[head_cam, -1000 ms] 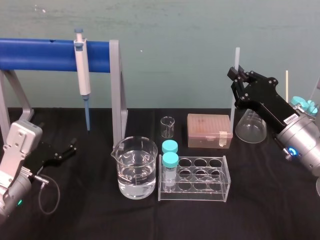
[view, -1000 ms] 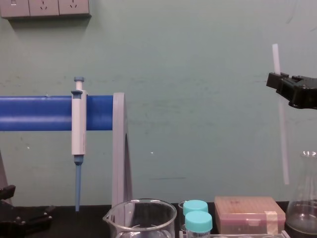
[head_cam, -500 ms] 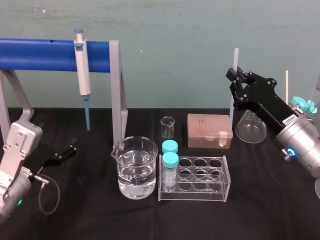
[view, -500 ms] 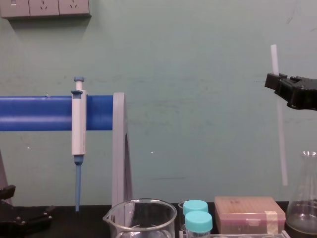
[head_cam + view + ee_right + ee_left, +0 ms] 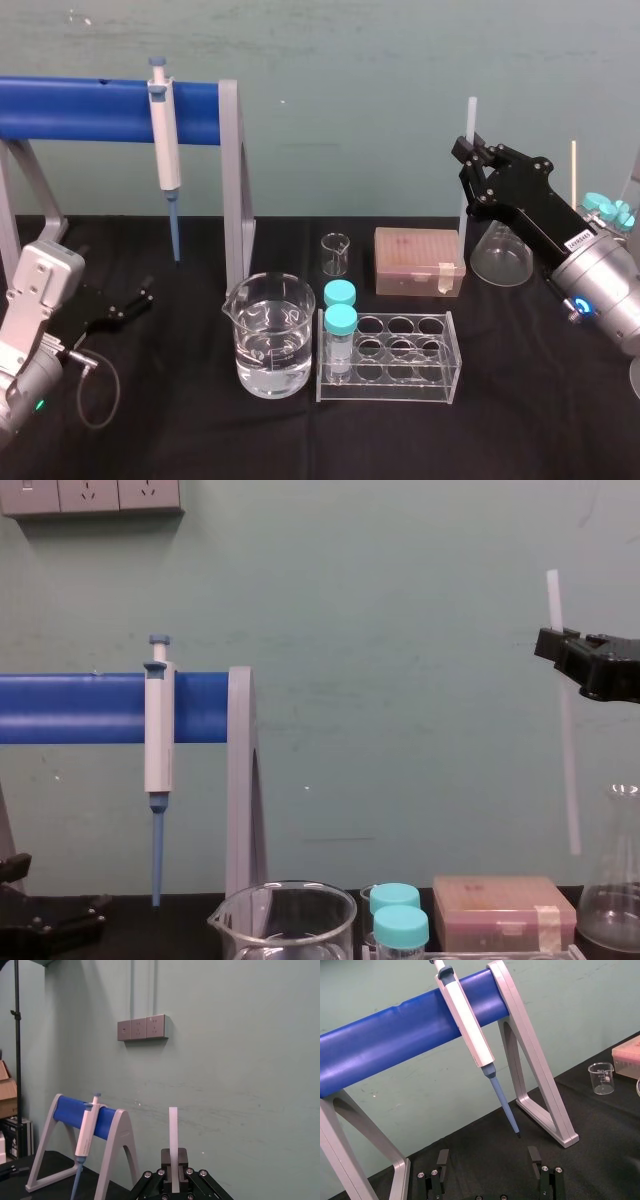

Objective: Pick up the stirring rod with one hand, then place it down.

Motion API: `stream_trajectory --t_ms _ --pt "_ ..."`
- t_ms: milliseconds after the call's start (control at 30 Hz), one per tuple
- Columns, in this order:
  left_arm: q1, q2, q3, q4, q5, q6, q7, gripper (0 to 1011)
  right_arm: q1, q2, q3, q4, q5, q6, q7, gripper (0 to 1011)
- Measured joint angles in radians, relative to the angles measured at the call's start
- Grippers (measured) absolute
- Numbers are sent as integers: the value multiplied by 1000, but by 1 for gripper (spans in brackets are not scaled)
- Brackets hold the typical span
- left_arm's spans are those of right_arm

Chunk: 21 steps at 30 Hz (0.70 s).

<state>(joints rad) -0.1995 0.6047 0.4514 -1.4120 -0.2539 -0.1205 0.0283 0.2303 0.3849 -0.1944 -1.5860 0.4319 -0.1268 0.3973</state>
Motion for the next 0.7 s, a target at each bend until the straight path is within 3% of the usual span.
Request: stream_trajectory --t_ms 700 --pt "0 0 0 0 0 0 0 1000 -6 2 -2 -4 -1 -1 -1 72"
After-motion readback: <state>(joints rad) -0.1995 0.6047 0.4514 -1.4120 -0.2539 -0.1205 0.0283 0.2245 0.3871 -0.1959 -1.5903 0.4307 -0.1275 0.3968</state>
